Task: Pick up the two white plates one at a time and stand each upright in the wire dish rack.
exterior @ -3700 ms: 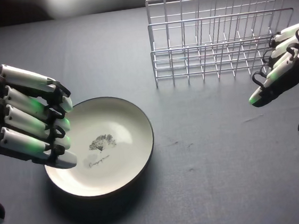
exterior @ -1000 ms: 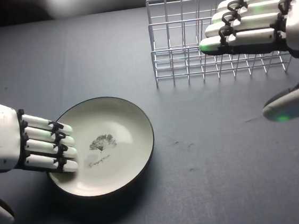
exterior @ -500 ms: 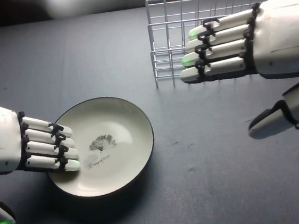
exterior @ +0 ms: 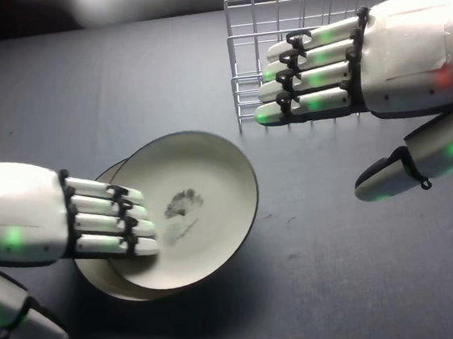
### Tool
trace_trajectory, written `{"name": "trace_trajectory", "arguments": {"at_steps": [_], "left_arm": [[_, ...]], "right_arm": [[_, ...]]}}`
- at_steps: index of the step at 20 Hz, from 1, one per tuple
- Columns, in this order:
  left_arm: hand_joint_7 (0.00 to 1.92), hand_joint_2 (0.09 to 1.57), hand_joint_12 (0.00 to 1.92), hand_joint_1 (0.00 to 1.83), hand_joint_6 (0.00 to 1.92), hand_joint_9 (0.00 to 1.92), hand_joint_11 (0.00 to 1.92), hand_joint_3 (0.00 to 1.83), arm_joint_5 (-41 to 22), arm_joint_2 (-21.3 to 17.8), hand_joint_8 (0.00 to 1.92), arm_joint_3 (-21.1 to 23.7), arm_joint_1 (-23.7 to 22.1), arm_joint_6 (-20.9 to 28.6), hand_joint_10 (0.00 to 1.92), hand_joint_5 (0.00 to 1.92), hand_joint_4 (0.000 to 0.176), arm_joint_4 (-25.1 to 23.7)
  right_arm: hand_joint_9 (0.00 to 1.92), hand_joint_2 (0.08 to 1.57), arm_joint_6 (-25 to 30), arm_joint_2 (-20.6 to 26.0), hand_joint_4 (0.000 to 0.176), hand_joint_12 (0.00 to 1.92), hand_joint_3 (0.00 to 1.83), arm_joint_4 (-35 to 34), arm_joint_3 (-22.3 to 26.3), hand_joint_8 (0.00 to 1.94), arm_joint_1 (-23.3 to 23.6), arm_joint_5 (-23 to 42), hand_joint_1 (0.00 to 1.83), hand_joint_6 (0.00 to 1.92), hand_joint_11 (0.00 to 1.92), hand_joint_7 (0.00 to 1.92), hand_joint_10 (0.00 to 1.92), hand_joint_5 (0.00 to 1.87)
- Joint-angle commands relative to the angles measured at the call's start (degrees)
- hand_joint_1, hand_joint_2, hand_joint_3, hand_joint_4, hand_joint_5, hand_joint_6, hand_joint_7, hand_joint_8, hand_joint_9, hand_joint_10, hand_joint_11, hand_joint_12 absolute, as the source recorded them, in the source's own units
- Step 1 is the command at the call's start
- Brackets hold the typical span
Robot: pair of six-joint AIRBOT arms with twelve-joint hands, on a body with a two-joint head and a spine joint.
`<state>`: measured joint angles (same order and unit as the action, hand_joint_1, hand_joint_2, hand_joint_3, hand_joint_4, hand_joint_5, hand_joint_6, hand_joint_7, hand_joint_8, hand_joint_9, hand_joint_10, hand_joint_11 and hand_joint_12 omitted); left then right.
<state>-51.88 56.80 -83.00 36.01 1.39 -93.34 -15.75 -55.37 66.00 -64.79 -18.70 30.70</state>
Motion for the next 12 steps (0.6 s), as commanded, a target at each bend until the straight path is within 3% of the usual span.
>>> {"name": "trace_trajectory", "arguments": {"at_steps": [1, 10, 11, 12], "left_arm": [[0.0, 1.16, 0.0, 0.0, 0.0, 0.0, 0.0, 0.0, -0.9, 0.9, 0.0, 0.7, 0.7, -0.1, 0.0, 0.0, 0.0, 0.5], [0.0, 1.16, 0.0, 0.0, 0.0, 0.0, 0.0, 0.0, -0.8, 2.5, 0.0, 4.4, -0.7, 0.4, 0.0, 0.0, 0.0, 3.1], [0.0, 1.16, 0.0, 0.0, 0.0, 0.0, 0.0, 0.0, -0.8, 2.5, 0.0, 4.6, -0.9, 0.6, 0.0, 0.0, 0.0, 3.2], [0.0, 1.16, 0.0, 0.0, 0.0, 0.0, 0.0, 0.0, -0.8, 2.5, 0.0, 4.5, -0.9, 0.6, 0.0, 0.0, 0.0, 3.2]], "right_arm": [[0.0, 1.17, 0.0, 0.0, 0.0, 0.0, 0.01, -2.6, -0.2, 0.0, 0.9, 3.4, 0.0, 0.0, 0.0, 0.0, 0.0, 0.0], [0.0, 1.18, 0.2, -1.0, 0.0, 0.0, 0.0, -2.6, -0.4, 0.0, 2.1, 3.1, 0.02, 0.0, 0.0, 0.0, 0.0, 0.0], [0.0, 1.15, 0.3, -1.2, 0.0, 0.0, 0.0, -2.6, -0.3, 0.0, 2.2, 3.1, 0.15, 0.0, 0.0, 0.0, 0.0, 0.0], [0.0, 1.15, 0.3, -1.4, 0.0, 0.0, 0.0, -2.6, -0.3, 0.0, 2.3, 3.1, 0.15, 0.0, 0.0, 0.0, 0.0, 0.0]]}}
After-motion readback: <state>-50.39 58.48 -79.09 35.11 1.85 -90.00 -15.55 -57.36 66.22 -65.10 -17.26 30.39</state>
